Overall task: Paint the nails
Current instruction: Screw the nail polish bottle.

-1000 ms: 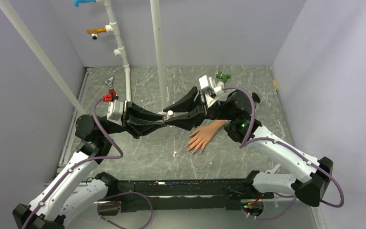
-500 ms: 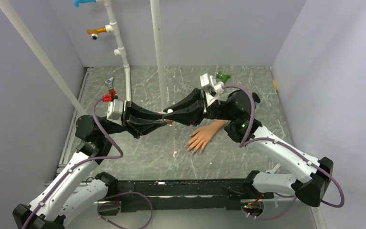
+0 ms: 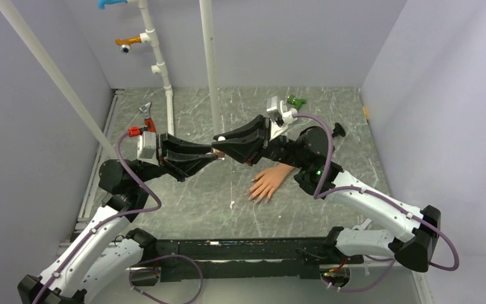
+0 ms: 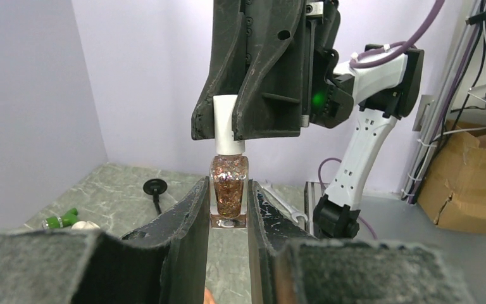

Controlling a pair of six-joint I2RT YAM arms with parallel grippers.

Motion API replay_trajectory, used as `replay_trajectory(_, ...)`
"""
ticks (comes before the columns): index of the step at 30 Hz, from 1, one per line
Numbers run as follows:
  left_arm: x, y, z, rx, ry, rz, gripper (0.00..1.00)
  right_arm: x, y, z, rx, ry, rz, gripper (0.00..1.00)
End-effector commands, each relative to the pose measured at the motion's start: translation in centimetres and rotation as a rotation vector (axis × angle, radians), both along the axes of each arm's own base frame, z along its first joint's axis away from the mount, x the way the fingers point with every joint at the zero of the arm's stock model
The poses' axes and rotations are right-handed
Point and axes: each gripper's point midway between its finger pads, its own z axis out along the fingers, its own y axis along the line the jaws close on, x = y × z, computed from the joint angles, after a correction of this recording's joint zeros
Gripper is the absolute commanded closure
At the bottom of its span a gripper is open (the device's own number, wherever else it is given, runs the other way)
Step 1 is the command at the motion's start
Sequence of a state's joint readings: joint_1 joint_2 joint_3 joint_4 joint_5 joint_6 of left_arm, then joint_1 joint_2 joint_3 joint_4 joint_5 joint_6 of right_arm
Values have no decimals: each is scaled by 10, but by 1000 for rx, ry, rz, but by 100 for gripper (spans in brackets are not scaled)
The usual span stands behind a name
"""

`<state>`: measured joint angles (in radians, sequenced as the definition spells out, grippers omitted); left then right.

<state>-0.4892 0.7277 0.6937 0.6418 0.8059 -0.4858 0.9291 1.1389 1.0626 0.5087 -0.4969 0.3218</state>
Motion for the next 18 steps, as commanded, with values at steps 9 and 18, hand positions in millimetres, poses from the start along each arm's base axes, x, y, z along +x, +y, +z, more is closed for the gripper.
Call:
replay_trajectory(9,21,25,28,-142,-33,183,100,12,18,2,-18,37,-193,100)
replay_trajectory(18,24,24,19,-109,-36,199,100,11,21,9,-37,52,-238,52)
